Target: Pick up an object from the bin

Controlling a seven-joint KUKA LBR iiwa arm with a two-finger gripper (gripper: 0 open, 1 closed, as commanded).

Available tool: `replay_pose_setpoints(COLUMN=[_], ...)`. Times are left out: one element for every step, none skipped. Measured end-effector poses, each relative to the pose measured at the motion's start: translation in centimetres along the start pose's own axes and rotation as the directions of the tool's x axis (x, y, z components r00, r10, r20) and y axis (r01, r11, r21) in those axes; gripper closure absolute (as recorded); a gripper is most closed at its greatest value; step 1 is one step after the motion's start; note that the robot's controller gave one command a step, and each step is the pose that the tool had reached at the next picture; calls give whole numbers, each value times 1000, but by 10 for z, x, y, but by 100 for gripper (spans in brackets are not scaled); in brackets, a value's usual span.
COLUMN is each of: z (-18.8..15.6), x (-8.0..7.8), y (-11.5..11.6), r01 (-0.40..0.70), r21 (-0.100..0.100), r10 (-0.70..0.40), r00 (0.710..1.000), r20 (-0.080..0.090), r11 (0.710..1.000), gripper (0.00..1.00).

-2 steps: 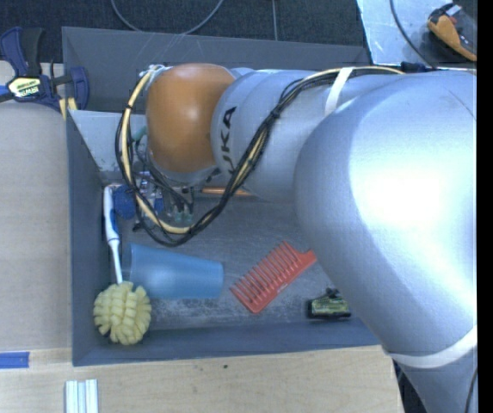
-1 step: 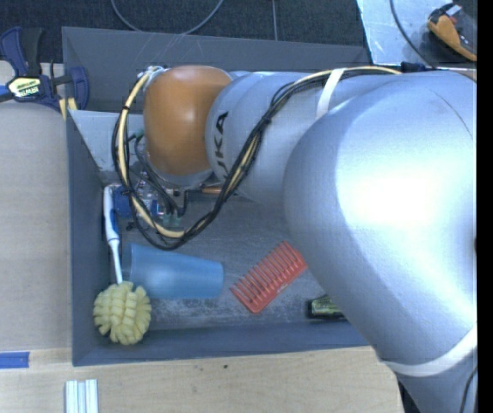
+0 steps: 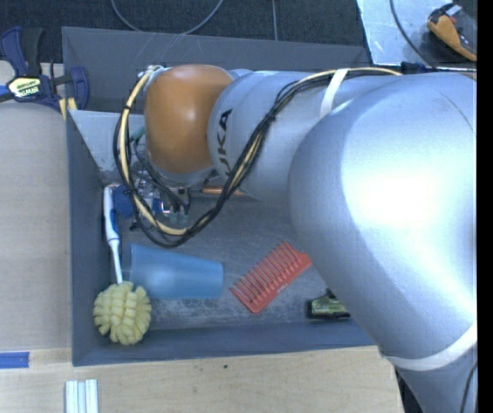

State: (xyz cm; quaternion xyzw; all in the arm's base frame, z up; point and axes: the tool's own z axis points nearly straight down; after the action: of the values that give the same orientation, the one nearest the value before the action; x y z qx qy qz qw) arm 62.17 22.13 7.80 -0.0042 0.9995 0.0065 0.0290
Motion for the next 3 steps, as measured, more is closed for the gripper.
replay_pose_setpoints(z=[-1, -5, -9], x=[3, 4, 6], y=[-2, 6, 3], r01=[-45, -26, -7], r21=[-4, 2, -1], r10=[45, 26, 7], r00=[999, 1000, 1000], r20=[3, 5, 6], r11=[999, 1000, 1000], gripper=[100, 100, 100])
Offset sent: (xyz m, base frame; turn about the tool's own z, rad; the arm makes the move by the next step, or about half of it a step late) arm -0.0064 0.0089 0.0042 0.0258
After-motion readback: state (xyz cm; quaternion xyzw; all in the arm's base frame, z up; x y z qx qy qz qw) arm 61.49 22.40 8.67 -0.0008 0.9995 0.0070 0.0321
